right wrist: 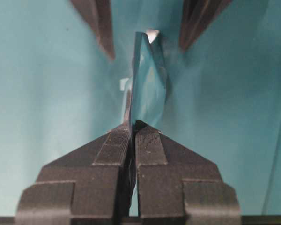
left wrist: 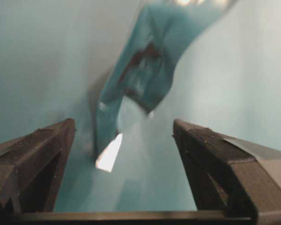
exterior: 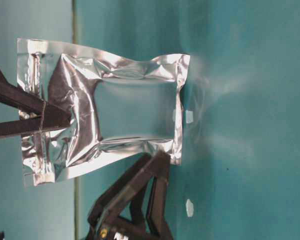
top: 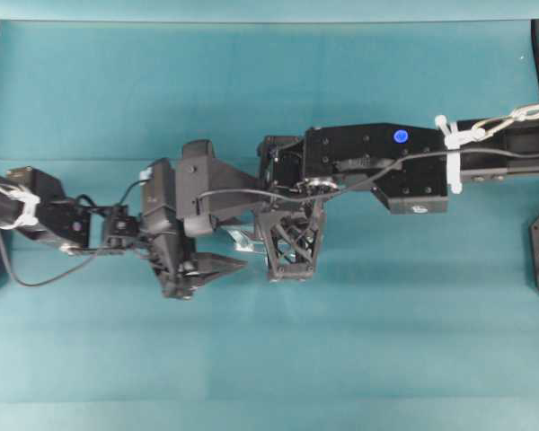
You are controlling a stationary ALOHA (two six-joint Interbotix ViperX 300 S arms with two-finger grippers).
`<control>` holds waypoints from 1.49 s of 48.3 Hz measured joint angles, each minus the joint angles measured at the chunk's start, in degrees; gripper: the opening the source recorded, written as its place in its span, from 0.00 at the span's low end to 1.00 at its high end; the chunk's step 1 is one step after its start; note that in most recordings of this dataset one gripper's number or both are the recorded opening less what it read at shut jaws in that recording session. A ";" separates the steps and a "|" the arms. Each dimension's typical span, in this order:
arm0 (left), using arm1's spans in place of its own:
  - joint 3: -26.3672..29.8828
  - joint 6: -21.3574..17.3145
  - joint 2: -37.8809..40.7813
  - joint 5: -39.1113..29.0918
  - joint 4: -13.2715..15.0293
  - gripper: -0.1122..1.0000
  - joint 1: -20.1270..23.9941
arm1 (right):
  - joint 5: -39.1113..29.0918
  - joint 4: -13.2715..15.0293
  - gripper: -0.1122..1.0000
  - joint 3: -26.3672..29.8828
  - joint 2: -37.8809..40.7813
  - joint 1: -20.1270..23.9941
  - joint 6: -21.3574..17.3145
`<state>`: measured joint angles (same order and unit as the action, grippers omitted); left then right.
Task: Hand over the silver zip bag and make it stand upright.
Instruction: 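Close the left gripper on the bag's left edge beside the right gripper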
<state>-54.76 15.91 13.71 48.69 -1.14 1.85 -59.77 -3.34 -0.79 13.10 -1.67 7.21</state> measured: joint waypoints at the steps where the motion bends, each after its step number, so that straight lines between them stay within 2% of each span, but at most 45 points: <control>1: 0.00 -0.09 -0.09 0.00 0.00 0.92 0.09 | 0.26 0.00 0.11 0.00 0.00 0.00 0.00; 22: 7.65 -2.02 2.29 -2.29 0.00 0.92 0.35 | 1.58 0.00 0.11 -0.62 -0.18 0.00 0.00; 52: 9.76 -2.02 5.71 -2.90 0.00 0.90 0.35 | 1.67 0.00 0.11 -1.14 -0.35 0.00 -0.09; 59: 9.84 -2.29 5.80 -4.66 0.00 0.78 0.44 | 1.67 -0.09 0.11 -1.32 -0.35 0.00 0.00; 67: 9.84 -4.22 5.89 -6.15 0.00 0.46 0.26 | 1.67 0.00 0.11 -1.76 -0.53 -0.09 0.00; 72: 9.93 -5.45 5.89 -6.33 0.00 0.44 0.26 | 1.67 0.00 0.11 -1.93 -0.53 -0.18 0.00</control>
<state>-44.82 10.46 19.60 42.36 -1.14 2.11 -58.10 -3.34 -2.72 12.57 -1.85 7.21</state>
